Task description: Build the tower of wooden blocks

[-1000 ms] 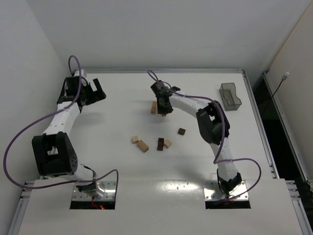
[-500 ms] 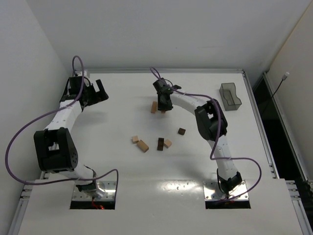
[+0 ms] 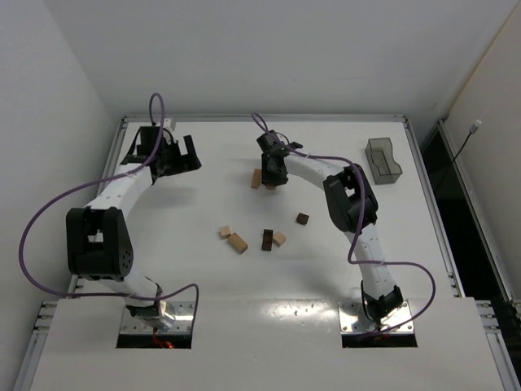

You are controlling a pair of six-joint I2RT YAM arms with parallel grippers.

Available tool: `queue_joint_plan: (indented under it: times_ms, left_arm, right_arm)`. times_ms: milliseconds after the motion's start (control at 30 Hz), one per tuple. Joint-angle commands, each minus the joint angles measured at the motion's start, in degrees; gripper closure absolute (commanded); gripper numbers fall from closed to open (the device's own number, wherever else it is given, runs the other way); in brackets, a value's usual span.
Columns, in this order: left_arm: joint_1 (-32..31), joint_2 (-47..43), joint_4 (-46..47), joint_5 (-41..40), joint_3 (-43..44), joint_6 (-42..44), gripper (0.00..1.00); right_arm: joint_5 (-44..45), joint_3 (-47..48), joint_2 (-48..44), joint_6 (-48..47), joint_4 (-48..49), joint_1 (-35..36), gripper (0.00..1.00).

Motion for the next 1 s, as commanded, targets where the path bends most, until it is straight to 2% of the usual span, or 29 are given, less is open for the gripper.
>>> queue_joint_plan:
  times_ms: [0,33,133,267,400,567,733,800,967]
  left_arm:
    - [-2.2,0.2,1.3,-1.1,2.0,1.1,0.00]
    - [-3.1,0.2,1.3,-1.1,2.0,1.1,0.00]
    - [-4.4,0.8,1.3,-2.7,2.0,1.1,0.00]
    - [-7.5,1.9,1.9,-3.9,2.0,0.0,0.00]
    - [-15.0,3.1,1.9,-11.0,2.6,-2.3,0.00]
    - [-20.5,7.4,2.0,-11.7,4.6,-2.3,0.00]
    - [-24.1,16.8,0.0,-10.3,13.8,-1.2,0.00]
    - [-24.7,21.9,-1.8,-8.9,19.2,-0.6,0.00]
    - [-26.2,28.2,-3.6,-6.2,26.4,0.0,0.00]
  right_arm:
    - [-2.7,0.3,0.8,-0.3,1.8,0.0,0.65]
    - [-2.7,0.3,0.2,-0.9,1.8,0.0,0.63]
    - [-3.2,-0.9,-1.7,-2.3,2.4,0.0,0.40]
    - [-3.2,-2.6,-6.5,-4.6,2.4,-0.5,0.33]
    - [-3.2,-9.0,-16.0,-6.2,3.8,-3.1,0.31]
    - [-3.9,-15.1,-28.5,-11.6,5.1,-7.8,0.31]
    - [-5.0,-21.9,-40.3,-19.8,7.4,-10.9,0.31]
    - [-5.6,-23.4,-42.4,-21.2,6.9,-12.6,0.31]
    - [-6.2,-26.1,-46.1,-21.8,6.9,-15.2,0.31]
